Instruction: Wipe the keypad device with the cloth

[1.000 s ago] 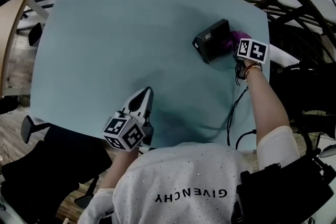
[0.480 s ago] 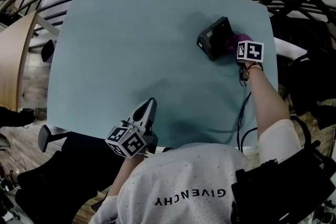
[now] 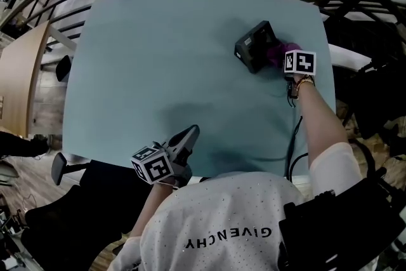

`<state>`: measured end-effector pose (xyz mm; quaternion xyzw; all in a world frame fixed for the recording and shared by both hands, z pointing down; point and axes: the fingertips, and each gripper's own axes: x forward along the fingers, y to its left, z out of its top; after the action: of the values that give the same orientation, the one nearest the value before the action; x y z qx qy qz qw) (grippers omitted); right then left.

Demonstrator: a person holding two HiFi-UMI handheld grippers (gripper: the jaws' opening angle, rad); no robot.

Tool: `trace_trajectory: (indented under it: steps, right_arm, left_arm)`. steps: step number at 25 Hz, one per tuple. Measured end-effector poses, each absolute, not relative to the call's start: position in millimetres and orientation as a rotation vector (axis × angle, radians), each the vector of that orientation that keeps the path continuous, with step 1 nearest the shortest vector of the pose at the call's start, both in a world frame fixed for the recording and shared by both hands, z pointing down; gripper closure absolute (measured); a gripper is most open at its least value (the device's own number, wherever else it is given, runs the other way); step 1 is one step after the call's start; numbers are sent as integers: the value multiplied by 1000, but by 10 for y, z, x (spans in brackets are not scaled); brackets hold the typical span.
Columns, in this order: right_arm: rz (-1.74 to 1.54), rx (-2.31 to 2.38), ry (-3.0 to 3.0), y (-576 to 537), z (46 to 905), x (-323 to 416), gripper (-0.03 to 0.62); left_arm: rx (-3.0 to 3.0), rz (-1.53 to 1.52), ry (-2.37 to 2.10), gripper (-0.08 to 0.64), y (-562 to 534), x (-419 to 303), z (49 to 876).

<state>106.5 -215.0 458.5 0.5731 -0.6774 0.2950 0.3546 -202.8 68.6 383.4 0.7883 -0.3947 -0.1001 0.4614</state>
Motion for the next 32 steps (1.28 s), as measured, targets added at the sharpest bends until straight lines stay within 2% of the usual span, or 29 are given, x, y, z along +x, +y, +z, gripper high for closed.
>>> trace_trajectory:
  steps: [10,13,16,20,24,29,32]
  right_arm:
    - [827,1489,-2096,-2030,4247,693,472]
    - [958,1421,-2317,-1780,4039,500,474]
    - [1155,1264,-2563,-1233,3462,452,477]
    - [1207,1131,-2826,-420,2205,982,477]
    - [1008,1067,-2929,262,1291,1745,480]
    - [668,1111,-2889,992,770,2285,480]
    - [630,1134,-2874,1323,686,2494,482]
  left_arm:
    - [1936,-235,-931,548,602,-1763,3550]
    - [1957,-210,-801,548,691,-1478,3393]
    - [2029,-285,-824,548,846,-1165,2886]
    - [2046,-494,-947,549,1133,-591,1896]
    - [2061,-553,-1015,549,1428,118,1217]
    - [2177,-431,-1099,549,1804,612,827]
    - [2168,-416,-1111,549,2052,767,783]
